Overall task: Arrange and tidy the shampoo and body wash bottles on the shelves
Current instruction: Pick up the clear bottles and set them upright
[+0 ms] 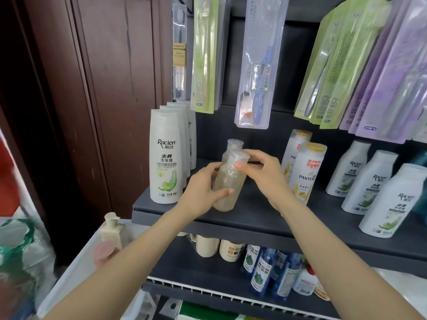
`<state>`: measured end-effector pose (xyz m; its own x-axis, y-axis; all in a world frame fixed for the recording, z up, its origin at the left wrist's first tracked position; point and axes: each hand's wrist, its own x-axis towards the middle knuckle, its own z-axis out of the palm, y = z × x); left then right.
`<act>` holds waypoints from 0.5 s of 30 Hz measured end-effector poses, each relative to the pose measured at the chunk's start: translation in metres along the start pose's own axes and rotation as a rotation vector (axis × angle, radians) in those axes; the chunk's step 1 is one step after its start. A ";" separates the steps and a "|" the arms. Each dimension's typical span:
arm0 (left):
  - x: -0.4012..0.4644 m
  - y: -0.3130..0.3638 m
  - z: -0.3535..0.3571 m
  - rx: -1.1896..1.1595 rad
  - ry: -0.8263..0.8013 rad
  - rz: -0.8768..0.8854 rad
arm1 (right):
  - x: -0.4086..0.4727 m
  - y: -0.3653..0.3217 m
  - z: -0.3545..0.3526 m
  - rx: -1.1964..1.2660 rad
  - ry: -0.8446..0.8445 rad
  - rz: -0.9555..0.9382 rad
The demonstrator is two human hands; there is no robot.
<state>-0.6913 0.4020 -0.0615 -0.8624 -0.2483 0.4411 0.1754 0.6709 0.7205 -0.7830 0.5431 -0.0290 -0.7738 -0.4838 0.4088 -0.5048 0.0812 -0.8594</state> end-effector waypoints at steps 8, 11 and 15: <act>0.001 -0.008 0.015 -0.046 0.189 -0.115 | 0.008 0.000 0.006 -0.006 -0.130 0.026; 0.001 -0.006 0.015 -0.070 0.173 -0.132 | 0.007 0.001 0.005 0.002 -0.157 0.032; 0.002 -0.006 0.007 -0.062 0.119 -0.110 | 0.006 0.005 0.002 -0.005 -0.188 0.011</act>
<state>-0.6974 0.4020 -0.0687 -0.8164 -0.4015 0.4150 0.1146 0.5917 0.7979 -0.7895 0.5395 -0.0319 -0.6945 -0.6371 0.3342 -0.4988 0.0917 -0.8619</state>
